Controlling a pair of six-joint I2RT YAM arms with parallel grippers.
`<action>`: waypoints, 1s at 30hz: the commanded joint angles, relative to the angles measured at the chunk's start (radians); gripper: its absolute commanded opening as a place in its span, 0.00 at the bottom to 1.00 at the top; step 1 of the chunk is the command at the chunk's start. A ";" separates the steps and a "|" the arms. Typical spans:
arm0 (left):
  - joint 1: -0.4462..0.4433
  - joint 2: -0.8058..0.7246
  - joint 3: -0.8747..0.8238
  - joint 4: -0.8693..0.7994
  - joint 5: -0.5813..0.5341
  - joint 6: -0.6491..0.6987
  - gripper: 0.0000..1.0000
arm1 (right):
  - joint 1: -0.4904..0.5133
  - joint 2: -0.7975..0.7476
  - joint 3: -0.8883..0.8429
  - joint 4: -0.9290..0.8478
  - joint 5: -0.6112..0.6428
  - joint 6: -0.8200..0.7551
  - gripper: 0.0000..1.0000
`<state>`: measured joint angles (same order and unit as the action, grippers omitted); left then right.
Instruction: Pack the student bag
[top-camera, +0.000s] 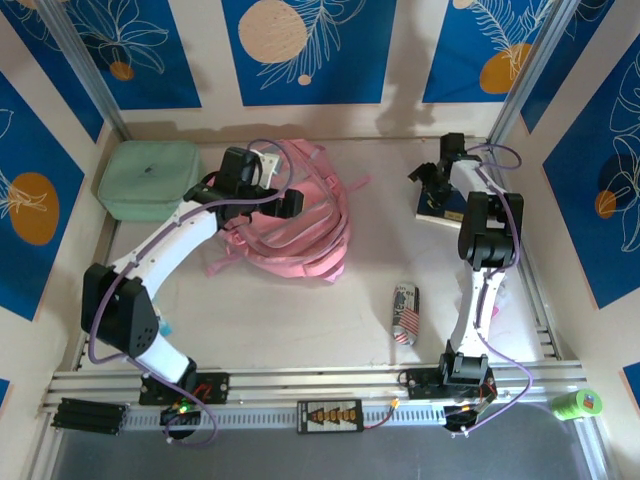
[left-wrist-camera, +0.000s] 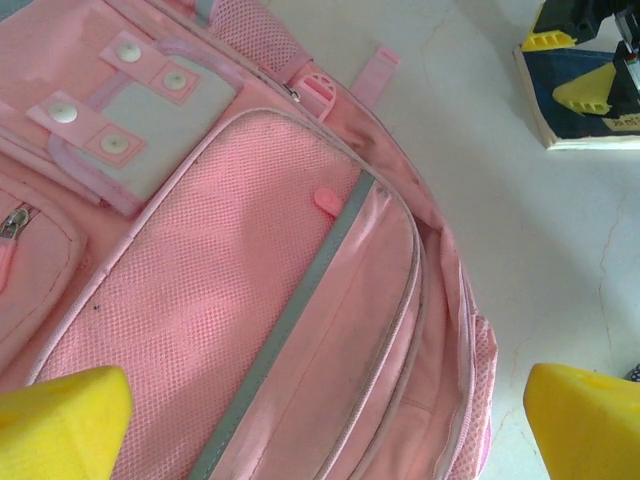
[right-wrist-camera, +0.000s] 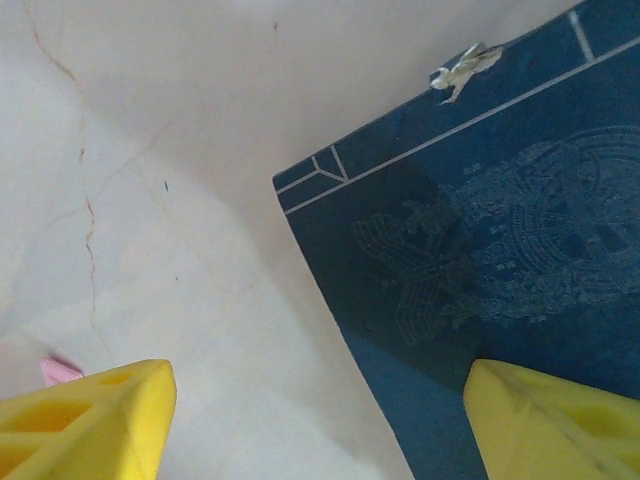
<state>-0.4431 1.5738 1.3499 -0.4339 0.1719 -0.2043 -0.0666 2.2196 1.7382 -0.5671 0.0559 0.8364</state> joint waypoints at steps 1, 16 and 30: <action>0.010 0.018 0.037 -0.002 0.031 0.004 1.00 | 0.049 -0.055 -0.110 -0.061 -0.062 -0.060 0.77; 0.005 0.090 0.071 0.020 0.093 -0.030 1.00 | 0.225 -0.386 -0.574 -0.071 -0.073 -0.125 0.73; -0.144 0.274 0.247 0.006 0.097 -0.060 1.00 | 0.080 -0.641 -0.699 -0.047 0.052 -0.032 0.71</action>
<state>-0.5438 1.8091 1.5459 -0.4263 0.2432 -0.2432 0.0547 1.5852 1.0805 -0.5873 0.0570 0.7570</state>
